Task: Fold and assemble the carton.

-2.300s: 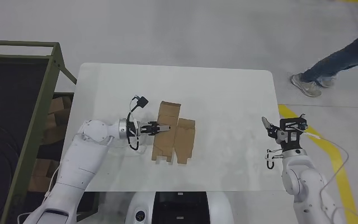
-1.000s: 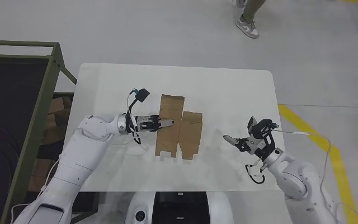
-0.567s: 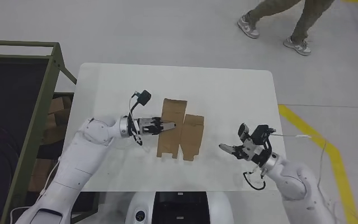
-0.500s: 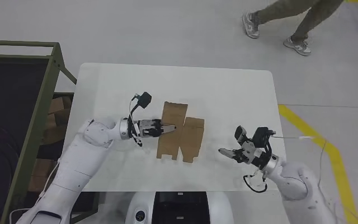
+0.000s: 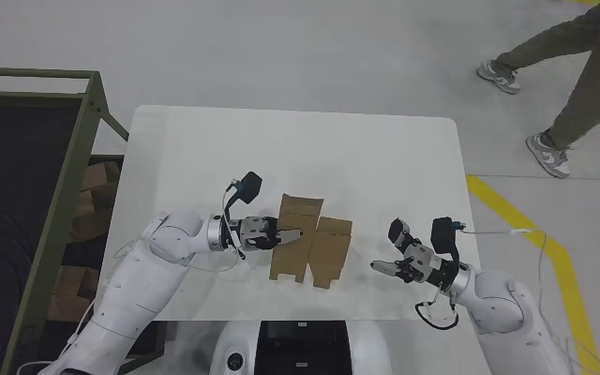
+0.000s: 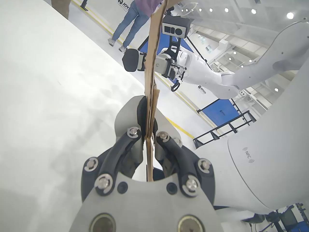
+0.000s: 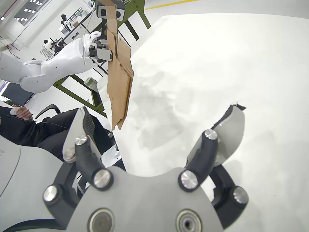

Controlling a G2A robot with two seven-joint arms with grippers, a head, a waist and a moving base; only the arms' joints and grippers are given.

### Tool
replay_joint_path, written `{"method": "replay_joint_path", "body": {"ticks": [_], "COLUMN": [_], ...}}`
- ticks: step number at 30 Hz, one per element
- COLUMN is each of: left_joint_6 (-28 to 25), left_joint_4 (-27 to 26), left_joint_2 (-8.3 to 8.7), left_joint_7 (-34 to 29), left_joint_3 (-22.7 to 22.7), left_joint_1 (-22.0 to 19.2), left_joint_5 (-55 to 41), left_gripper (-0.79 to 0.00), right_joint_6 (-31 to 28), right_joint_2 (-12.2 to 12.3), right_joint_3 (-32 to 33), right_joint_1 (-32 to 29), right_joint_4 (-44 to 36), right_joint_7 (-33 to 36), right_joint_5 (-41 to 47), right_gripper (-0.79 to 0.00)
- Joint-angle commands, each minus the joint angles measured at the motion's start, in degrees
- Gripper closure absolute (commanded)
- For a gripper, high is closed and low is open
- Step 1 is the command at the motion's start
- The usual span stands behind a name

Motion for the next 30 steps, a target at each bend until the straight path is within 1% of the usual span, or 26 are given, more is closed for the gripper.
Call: {"method": "replay_joint_path", "body": {"ticks": [1,6,8,11,13,18,22,24,25,30], "left_joint_6": [-0.01,-0.01,0.92,1.14,0.84,-0.16,-0.83,-1.20,-1.47,-1.67], "left_joint_4": [0.00,0.00,-0.83,-2.06,-2.94,-3.01,-2.77,-2.62,-2.55,-2.02], "left_joint_2": [0.00,0.00,-0.04,0.05,0.00,-0.06,-0.06,-0.03,-0.01,0.12], "left_joint_7": [0.00,0.00,2.05,4.91,6.97,10.79,12.22,12.67,12.78,13.08], "left_joint_3": [0.00,0.00,-0.03,-0.95,-0.89,-0.85,-0.57,-0.32,-0.15,0.23], "left_joint_1": [0.00,0.00,0.65,1.53,2.22,2.94,2.83,2.83,2.79,2.34], "left_joint_5": [0.00,0.00,0.60,3.92,4.73,5.23,5.67,5.06,4.58,3.70], "left_gripper": [0.000,0.000,0.000,0.000,0.000,0.000,0.000,0.000,0.000,0.000], "right_joint_6": [0.00,0.00,0.45,0.65,0.18,0.77,-0.14,1.04,3.43,3.43], "right_joint_2": [0.00,0.00,-0.03,-0.04,0.01,0.00,-0.13,-0.14,-0.17,-0.17], "right_joint_3": [0.00,0.00,-0.24,-1.91,-2.87,-4.92,-6.74,-7.19,-6.80,-6.80], "right_joint_1": [0.00,0.00,0.00,0.09,0.33,0.79,1.45,1.88,1.98,1.98], "right_joint_4": [0.00,0.00,-0.15,-0.82,-0.80,-0.87,-0.45,-0.23,-0.18,-0.18], "right_joint_7": [0.00,0.00,-0.21,-0.29,-0.12,-0.78,-2.85,-3.11,-3.66,-3.66], "right_joint_5": [0.01,0.01,0.04,0.15,0.33,-0.16,0.72,0.79,0.35,0.35], "right_gripper": [-0.785,-0.785,-0.785,-0.785,-0.785,-0.785,-0.785,-0.785,-0.785,-0.785]}}
